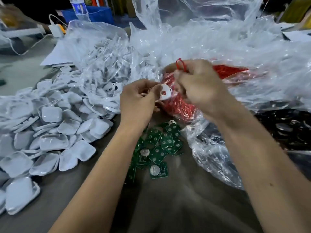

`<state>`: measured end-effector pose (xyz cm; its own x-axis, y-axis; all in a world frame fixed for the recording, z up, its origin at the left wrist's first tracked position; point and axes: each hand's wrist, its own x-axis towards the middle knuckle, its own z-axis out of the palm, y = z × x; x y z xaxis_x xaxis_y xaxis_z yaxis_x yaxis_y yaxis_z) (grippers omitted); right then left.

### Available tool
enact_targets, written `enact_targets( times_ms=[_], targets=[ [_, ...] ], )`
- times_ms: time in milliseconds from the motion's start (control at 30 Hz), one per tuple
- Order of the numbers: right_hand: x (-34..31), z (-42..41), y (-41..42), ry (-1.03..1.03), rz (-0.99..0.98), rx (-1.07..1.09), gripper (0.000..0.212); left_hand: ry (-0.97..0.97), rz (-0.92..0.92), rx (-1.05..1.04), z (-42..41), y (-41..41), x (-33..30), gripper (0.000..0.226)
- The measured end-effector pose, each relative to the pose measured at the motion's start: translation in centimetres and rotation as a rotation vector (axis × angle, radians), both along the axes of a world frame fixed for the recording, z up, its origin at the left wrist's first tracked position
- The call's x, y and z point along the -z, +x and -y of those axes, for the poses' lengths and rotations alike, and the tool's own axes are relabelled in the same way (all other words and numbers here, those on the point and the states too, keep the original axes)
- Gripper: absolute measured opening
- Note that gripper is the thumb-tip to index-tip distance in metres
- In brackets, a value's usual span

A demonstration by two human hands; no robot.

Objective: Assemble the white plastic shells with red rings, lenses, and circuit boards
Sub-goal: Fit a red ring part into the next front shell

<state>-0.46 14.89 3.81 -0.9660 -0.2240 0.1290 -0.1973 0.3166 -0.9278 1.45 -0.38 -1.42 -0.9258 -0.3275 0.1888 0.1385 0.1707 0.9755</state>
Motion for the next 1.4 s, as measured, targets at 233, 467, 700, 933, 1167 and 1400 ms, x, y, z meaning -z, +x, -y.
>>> enact_targets(
  times_ms=[233, 467, 700, 933, 1167, 1400],
  targets=[
    [6.5, 0.8, -0.6, 0.142, 0.084, -0.206, 0.019, -0.357, -0.104, -0.068, 2.1, -0.1, 1.9, 0.034],
    [6.6, 0.3, -0.3, -0.096, 0.207, -0.39, 0.036, 0.001, -0.013, 0.055, 1.9, -0.4, 1.3, 0.026],
    [6.4, 0.4, 0.6, 0.174, -0.261, -0.145, 0.035, 0.427, 0.04, 0.38, 2.3, -0.2, 0.7, 0.017],
    [5.6, 0.8, 1.3, 0.489, -0.541, -0.006, 0.019, 0.267, 0.007, 0.496, 2.8, 0.0, 0.4, 0.009],
    [5.0, 0.9, 1.4, 0.508, -0.541, 0.034, 0.047, 0.038, -0.042, 0.55, 3.7, 0.2, 0.4, 0.007],
    [6.0, 0.7, 1.1, 0.206, -0.435, 0.035, 0.027, 0.115, -0.005, 0.461, 3.4, 0.0, 0.7, 0.004]
  ],
)
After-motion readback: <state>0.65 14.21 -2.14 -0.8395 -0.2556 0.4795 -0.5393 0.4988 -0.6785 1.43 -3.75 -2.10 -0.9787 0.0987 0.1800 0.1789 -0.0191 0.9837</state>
